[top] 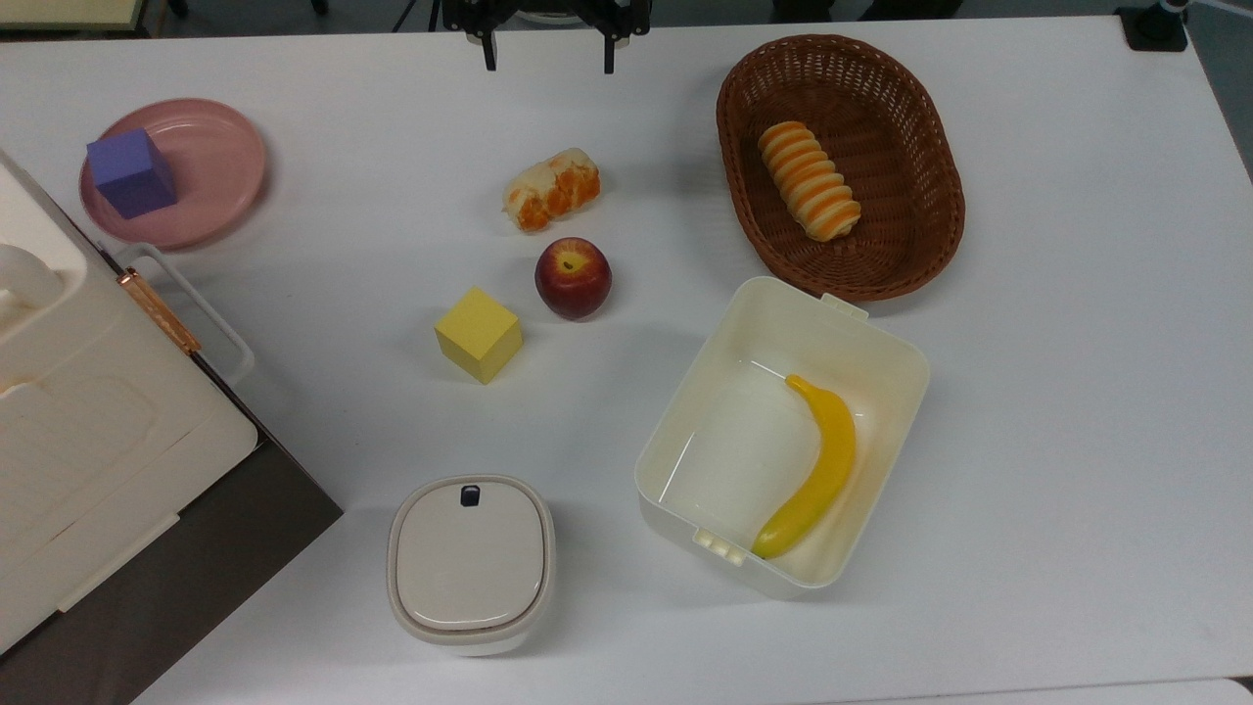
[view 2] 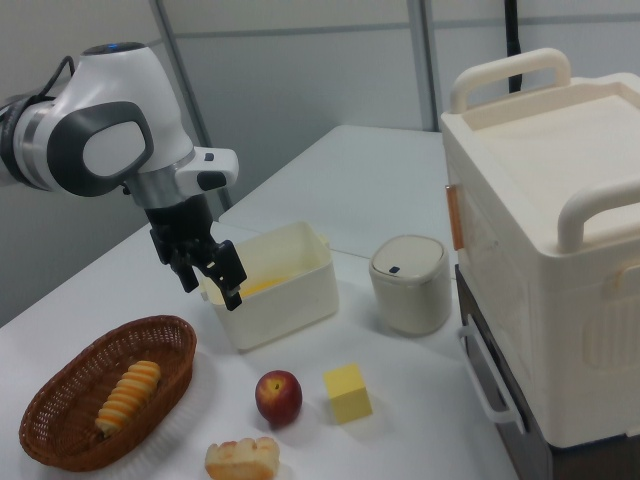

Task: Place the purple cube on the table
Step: 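Move the gripper over the purple cube on the pink plate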

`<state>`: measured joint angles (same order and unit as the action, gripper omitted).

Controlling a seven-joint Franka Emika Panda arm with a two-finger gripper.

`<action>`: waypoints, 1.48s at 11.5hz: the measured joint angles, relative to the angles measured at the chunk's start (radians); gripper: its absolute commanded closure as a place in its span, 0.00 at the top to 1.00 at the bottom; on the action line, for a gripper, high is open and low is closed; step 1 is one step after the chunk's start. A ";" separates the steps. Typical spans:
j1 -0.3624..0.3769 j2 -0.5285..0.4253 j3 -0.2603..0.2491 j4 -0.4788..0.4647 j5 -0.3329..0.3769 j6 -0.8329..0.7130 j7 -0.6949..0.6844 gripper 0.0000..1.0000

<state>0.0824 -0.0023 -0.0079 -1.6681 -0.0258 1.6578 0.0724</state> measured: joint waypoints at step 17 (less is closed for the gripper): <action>-0.374 0.015 -0.024 -0.011 -0.028 0.020 -0.435 1.00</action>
<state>-0.2914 0.0127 -0.0320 -1.6790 -0.0537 1.6776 -0.3629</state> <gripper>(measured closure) 0.000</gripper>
